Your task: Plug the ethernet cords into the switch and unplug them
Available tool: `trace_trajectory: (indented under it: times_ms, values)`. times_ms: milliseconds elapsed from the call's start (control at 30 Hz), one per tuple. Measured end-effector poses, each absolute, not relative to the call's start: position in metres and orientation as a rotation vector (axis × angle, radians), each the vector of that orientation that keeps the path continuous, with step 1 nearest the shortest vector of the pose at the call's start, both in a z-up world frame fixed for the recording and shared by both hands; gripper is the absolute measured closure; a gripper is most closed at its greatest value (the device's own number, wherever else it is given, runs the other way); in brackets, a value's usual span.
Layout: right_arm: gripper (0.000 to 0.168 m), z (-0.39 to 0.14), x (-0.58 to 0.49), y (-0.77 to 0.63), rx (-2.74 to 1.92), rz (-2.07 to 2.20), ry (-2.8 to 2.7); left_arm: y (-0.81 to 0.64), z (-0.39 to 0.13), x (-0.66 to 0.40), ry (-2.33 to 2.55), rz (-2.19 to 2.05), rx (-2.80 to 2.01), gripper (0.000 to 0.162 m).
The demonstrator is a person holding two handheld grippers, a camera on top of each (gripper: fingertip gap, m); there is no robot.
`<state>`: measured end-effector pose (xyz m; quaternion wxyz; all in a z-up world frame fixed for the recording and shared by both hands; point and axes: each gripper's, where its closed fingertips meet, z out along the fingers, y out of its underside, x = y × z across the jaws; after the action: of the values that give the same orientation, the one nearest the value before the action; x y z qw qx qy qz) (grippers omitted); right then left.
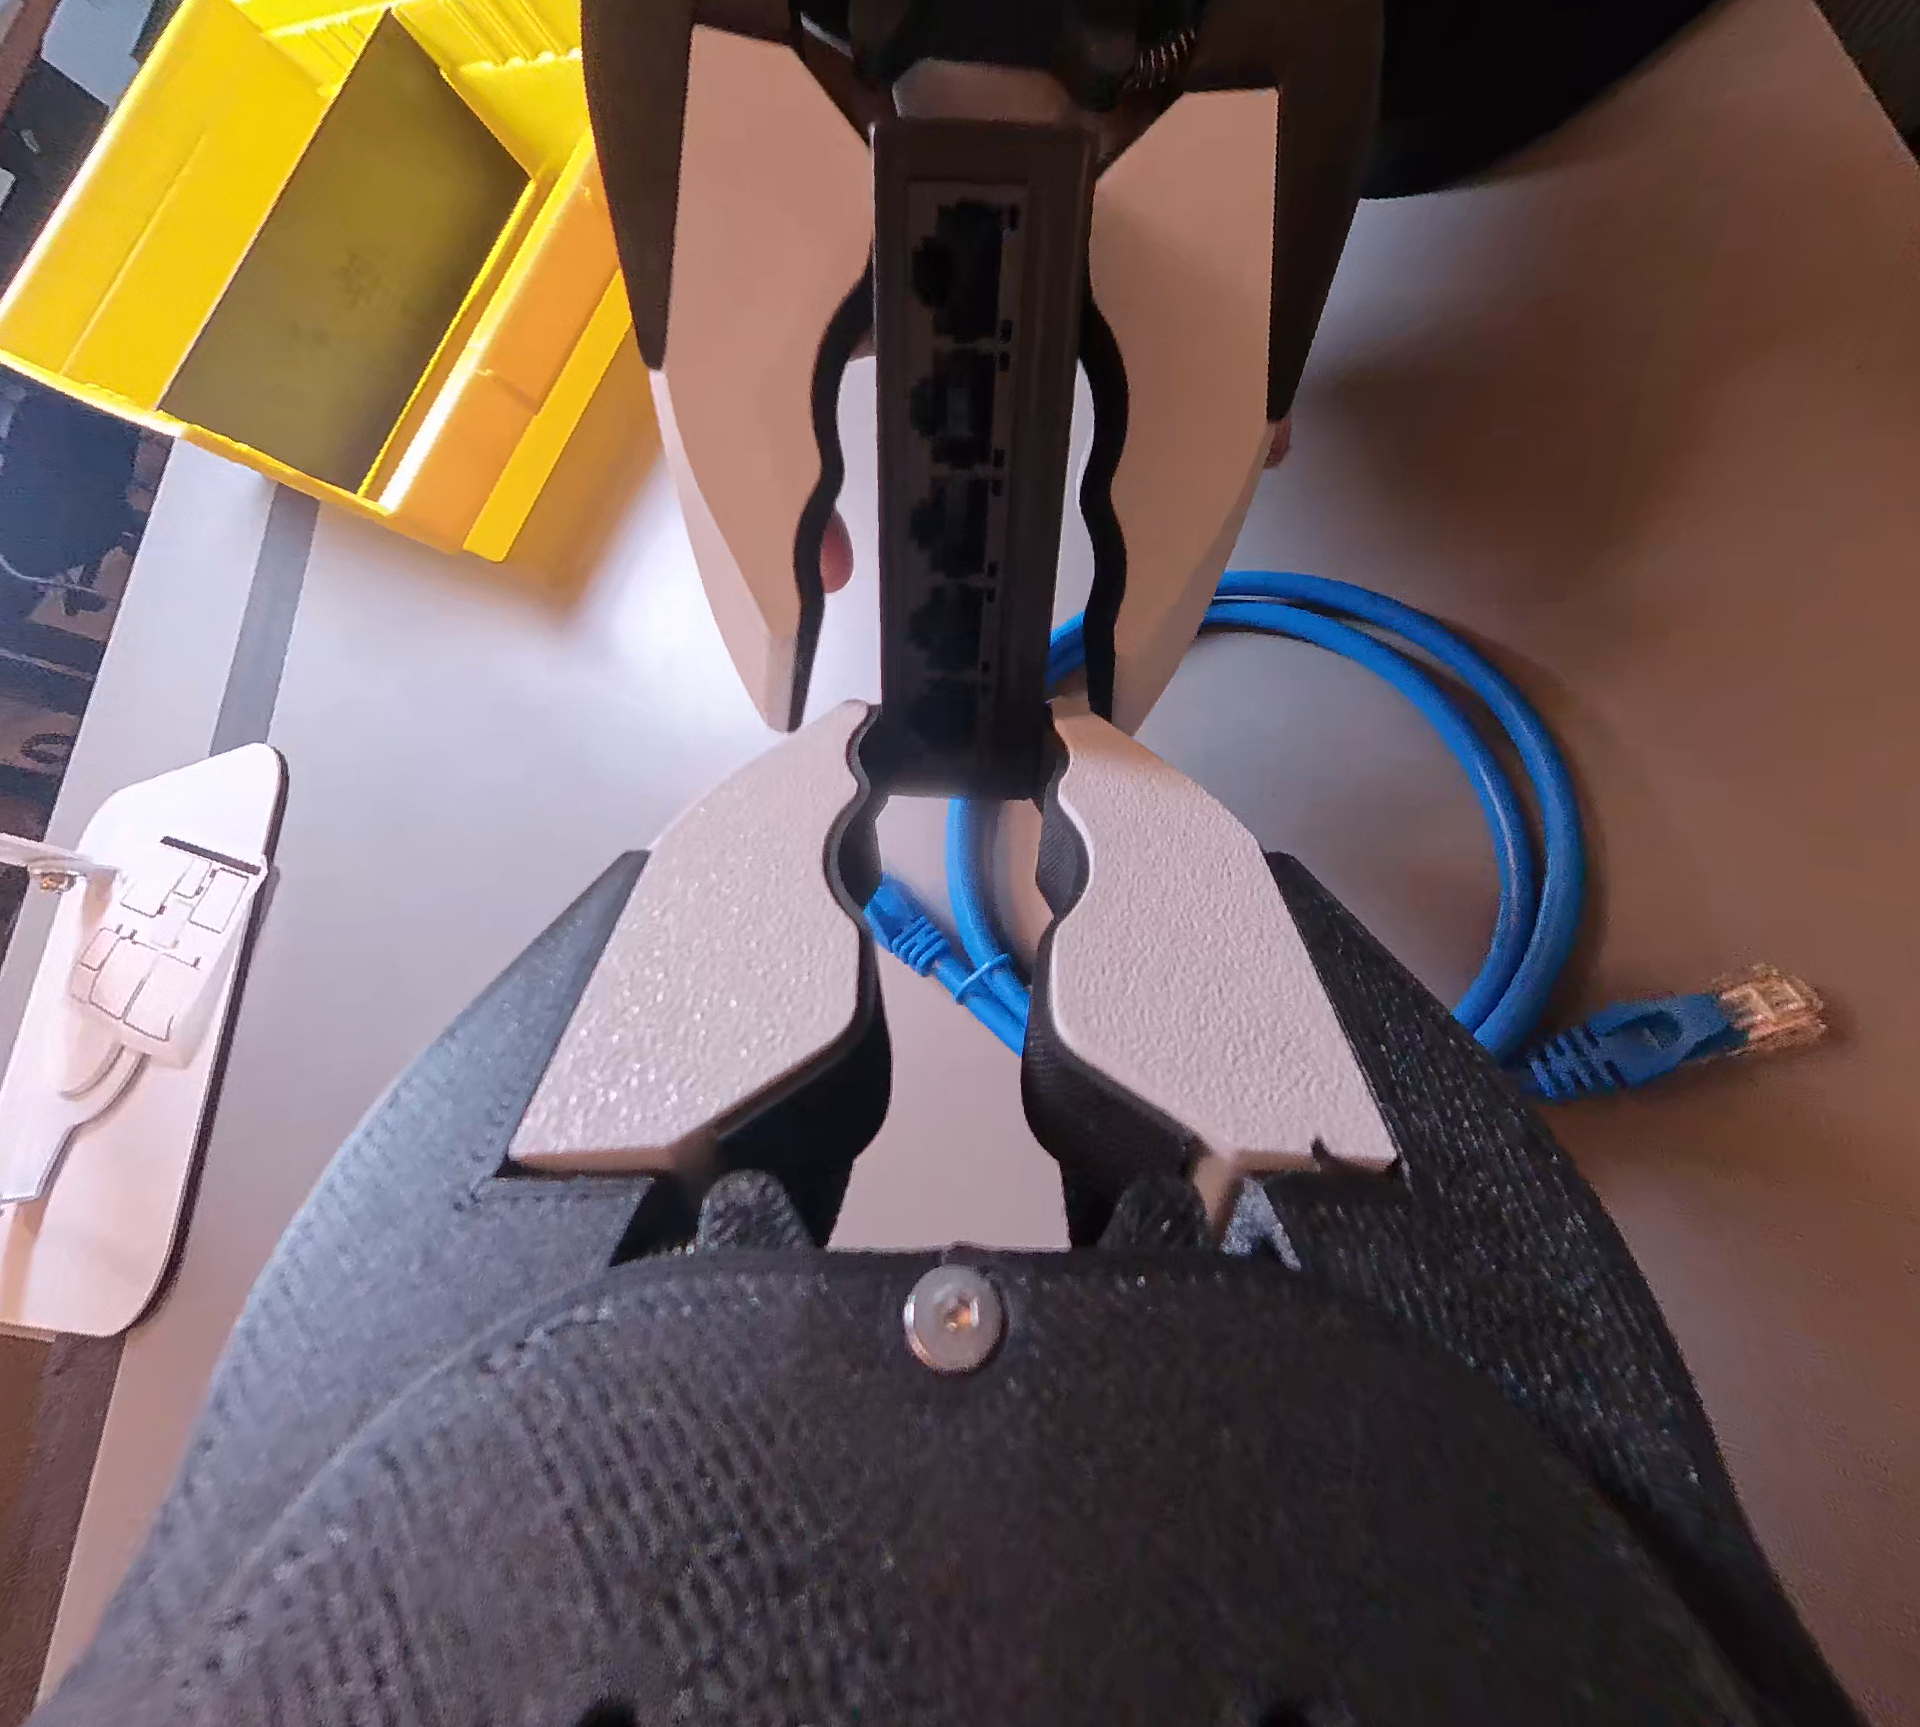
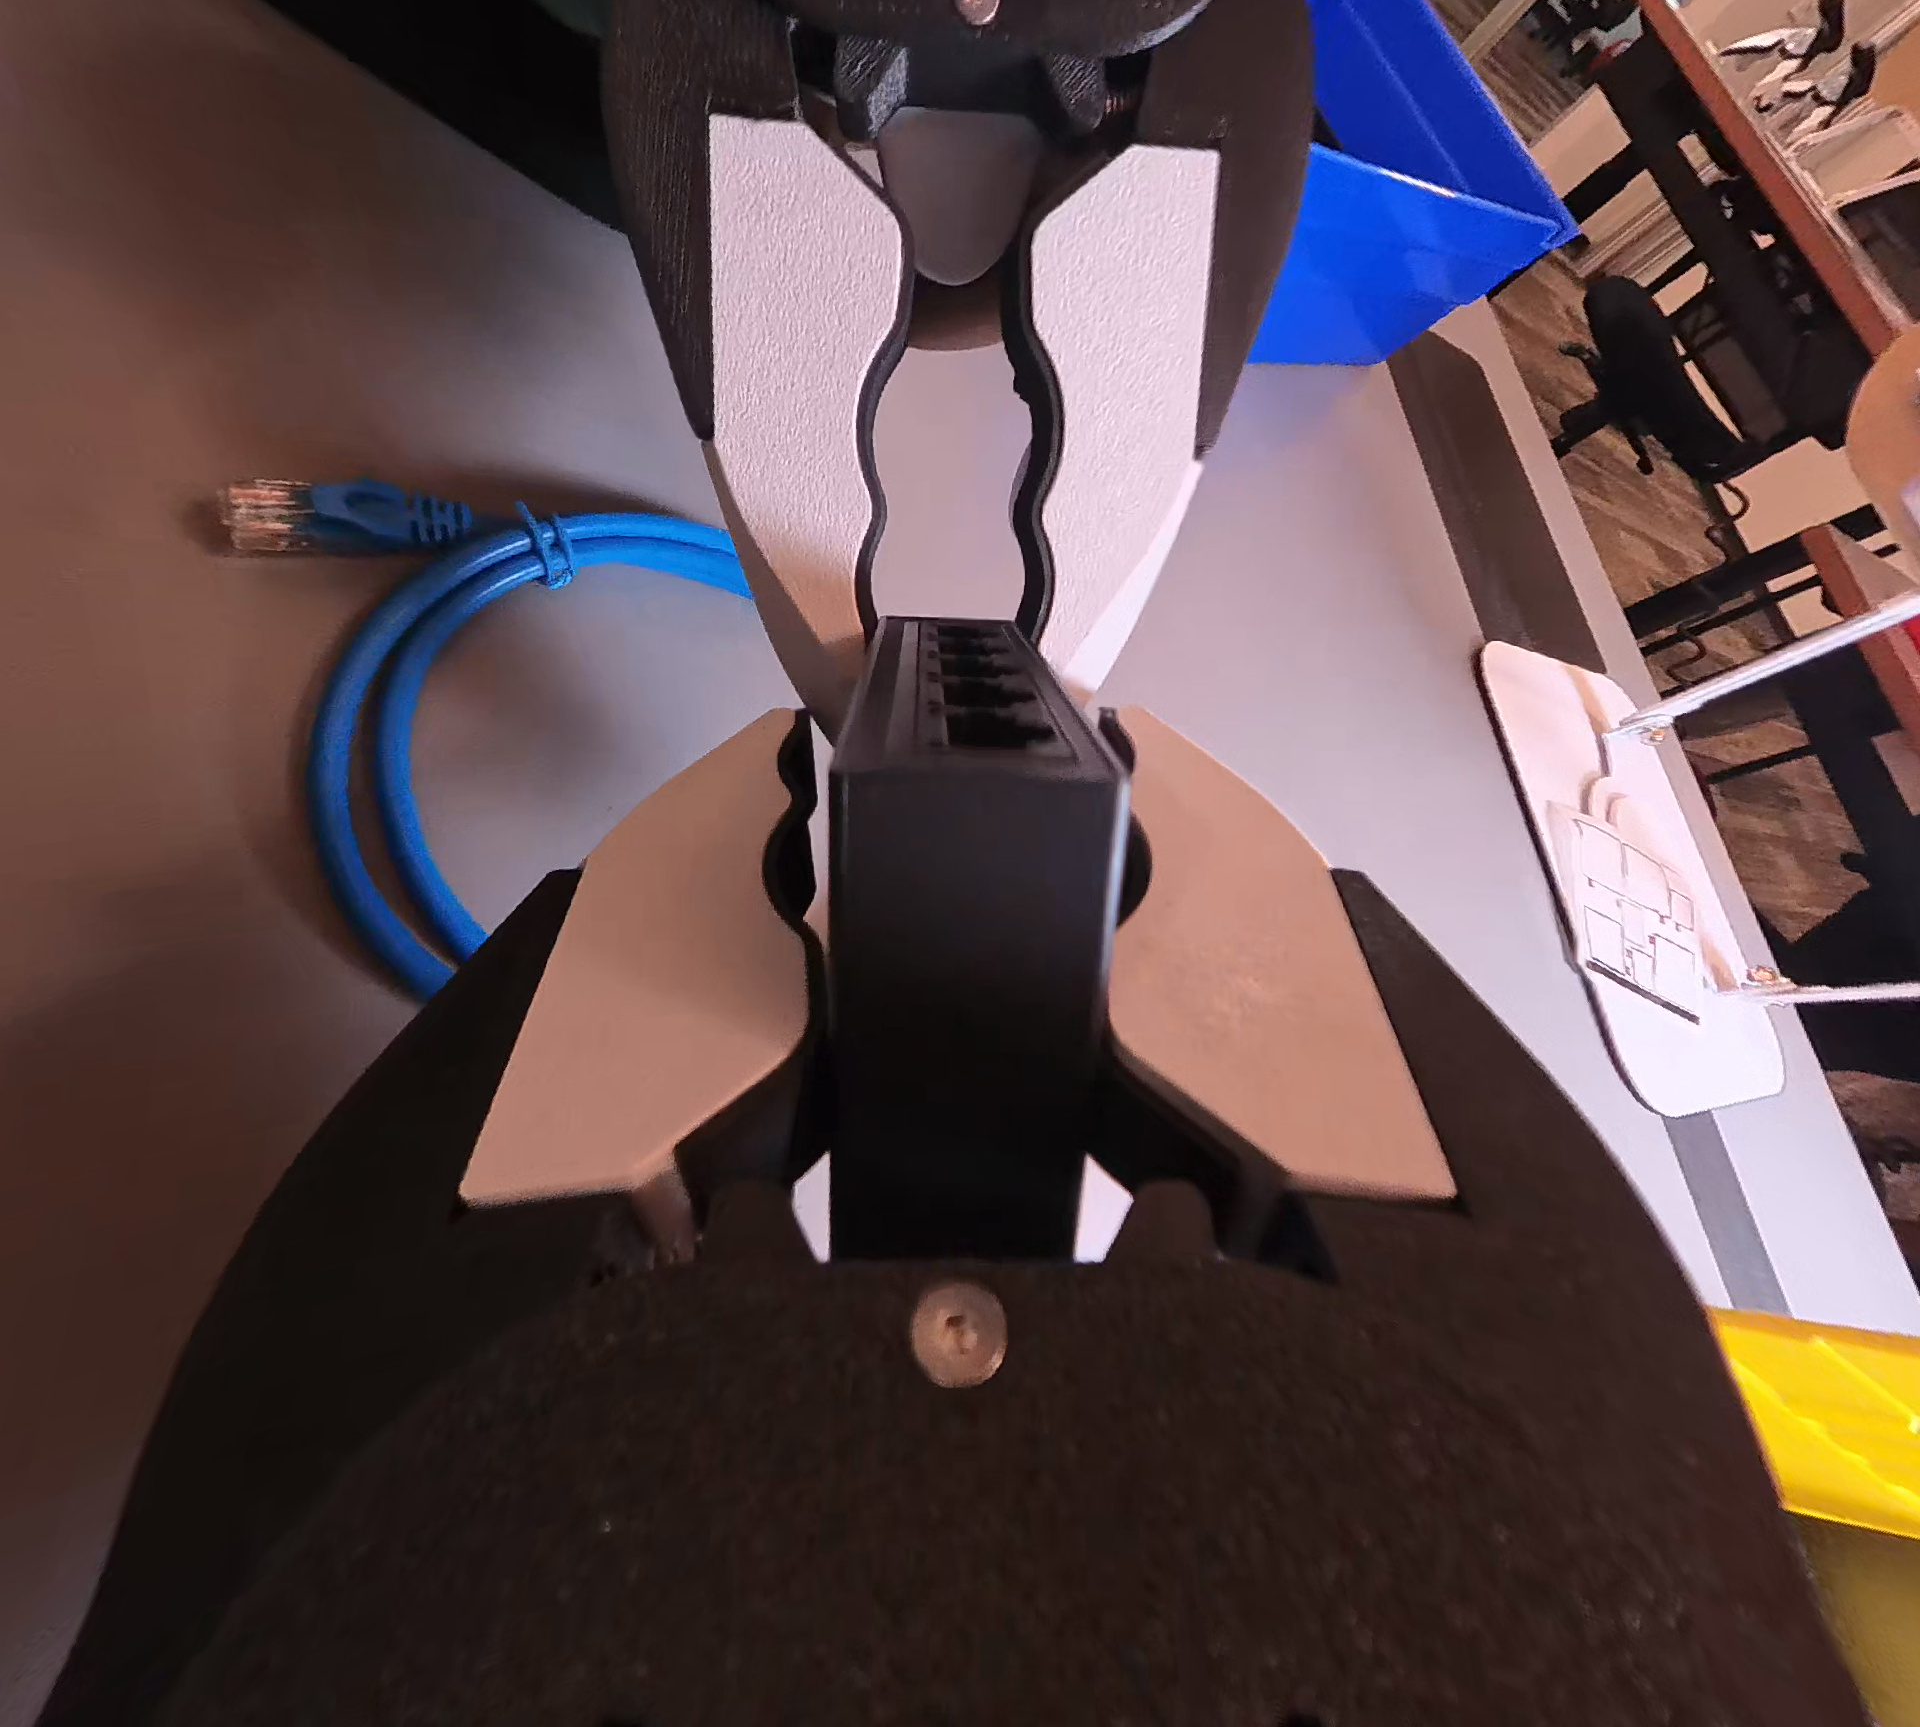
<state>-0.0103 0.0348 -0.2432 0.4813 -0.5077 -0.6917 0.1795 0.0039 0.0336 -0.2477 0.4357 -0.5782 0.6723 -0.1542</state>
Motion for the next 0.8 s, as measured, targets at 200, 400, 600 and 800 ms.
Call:
trace_trajectory:
  times_ms: [200, 400, 600, 800]
  values:
    - [0.116, -0.244, -0.011, 0.034, -1.214, 0.426, -1.697, 0.032, -0.246, 0.005, 1.677, -0.348, -1.440, 0.135]
    - [0.117, -0.237, -0.011, 0.040, -1.220, 0.463, -1.642, 0.038, -0.239, 0.004, 1.631, -0.441, -1.451, 0.134]
    - [0.117, -0.212, 0.011, 0.060, -1.162, 0.363, -1.568, 0.067, -0.229, -0.032, 1.364, -0.763, -1.738, 0.128]
    - [0.117, -0.224, 0.024, 0.072, -1.134, 0.161, -1.629, 0.067, -0.302, -0.043, 1.241, -0.847, -2.246, 0.130]
